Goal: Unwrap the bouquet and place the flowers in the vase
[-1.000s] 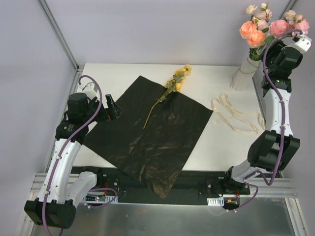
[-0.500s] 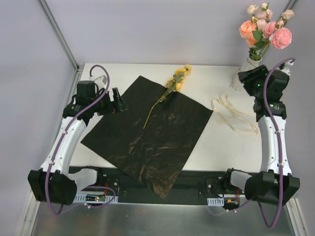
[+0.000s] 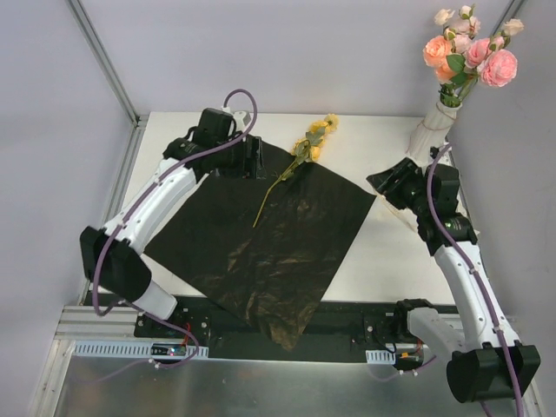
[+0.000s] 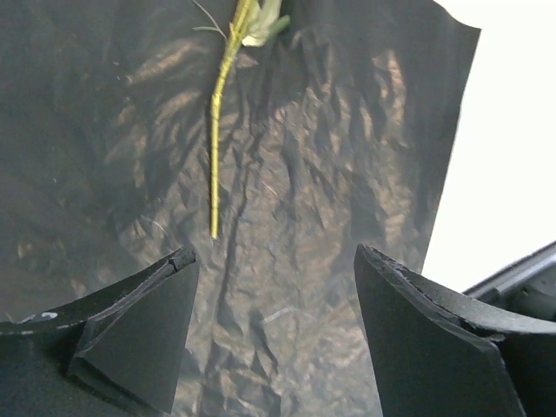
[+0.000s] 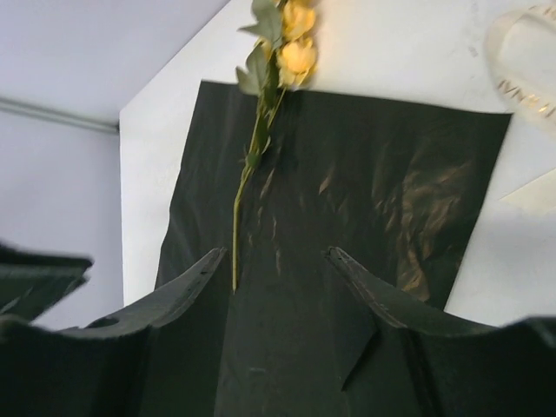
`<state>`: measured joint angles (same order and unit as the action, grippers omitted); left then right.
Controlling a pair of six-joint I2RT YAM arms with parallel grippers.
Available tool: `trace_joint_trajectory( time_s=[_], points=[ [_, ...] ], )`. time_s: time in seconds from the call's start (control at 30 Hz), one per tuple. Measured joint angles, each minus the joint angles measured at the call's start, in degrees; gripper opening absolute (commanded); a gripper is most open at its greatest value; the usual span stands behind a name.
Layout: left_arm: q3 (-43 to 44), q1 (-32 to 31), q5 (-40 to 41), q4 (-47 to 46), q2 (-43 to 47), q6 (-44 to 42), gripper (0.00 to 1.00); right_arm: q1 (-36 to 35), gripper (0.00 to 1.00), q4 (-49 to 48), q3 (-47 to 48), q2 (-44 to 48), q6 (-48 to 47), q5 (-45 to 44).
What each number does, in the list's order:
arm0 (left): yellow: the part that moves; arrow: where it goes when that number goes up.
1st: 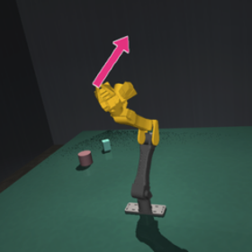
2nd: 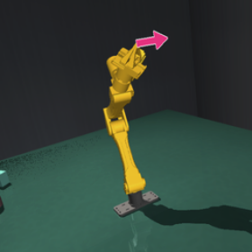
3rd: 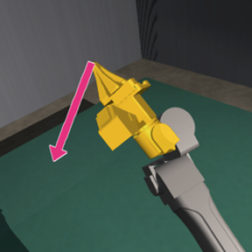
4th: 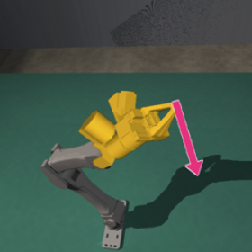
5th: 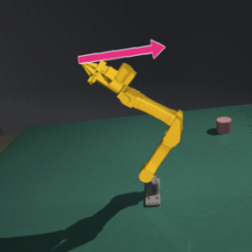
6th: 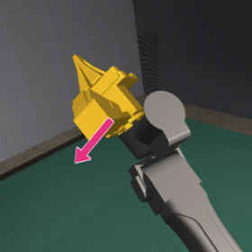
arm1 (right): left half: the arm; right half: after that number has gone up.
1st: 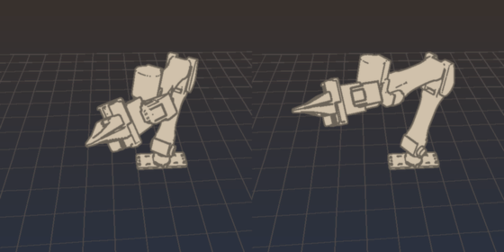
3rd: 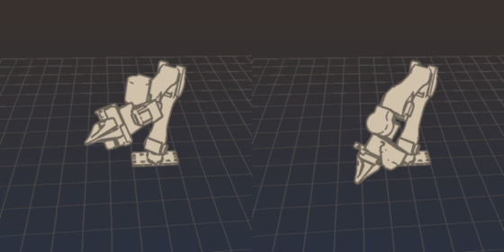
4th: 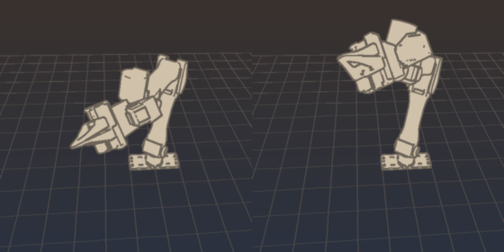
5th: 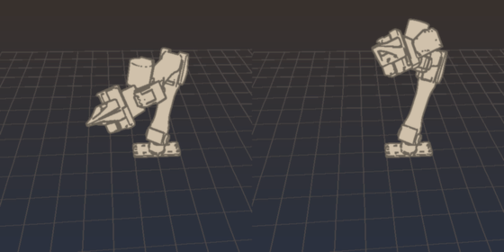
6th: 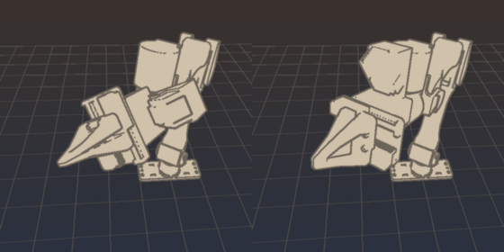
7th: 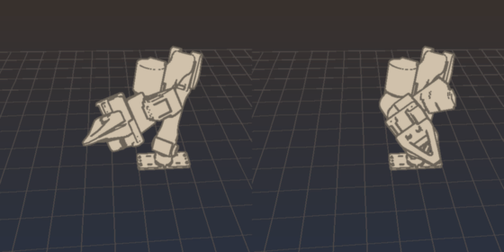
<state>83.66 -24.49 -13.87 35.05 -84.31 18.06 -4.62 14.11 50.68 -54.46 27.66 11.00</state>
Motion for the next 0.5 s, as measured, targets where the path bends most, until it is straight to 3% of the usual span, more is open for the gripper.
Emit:
trace_joint_trajectory(
  time_s=[0.3, 0.43, 0.5],
  points=[
    [10.71, -1.09, 3.21, -0.39, -22.56, -3.15, 0.47, -4.22, 0.52, 0.24, -2.12, 5.14, -0.26, 0.39],
    [11.8, -1.09, 3.45, -0.79, -30.14, -4.24, 0.32, -4.22, 0.52, 0.24, -2.89, 6.12, -0.26, 0.39],
    [11.8, -1.07, 3.19, -0.87, -32.65, -4.46, 0.3, -4.24, 0.52, 0.26, -3.67, 6.75, -0.44, 0.37]
  ],
)
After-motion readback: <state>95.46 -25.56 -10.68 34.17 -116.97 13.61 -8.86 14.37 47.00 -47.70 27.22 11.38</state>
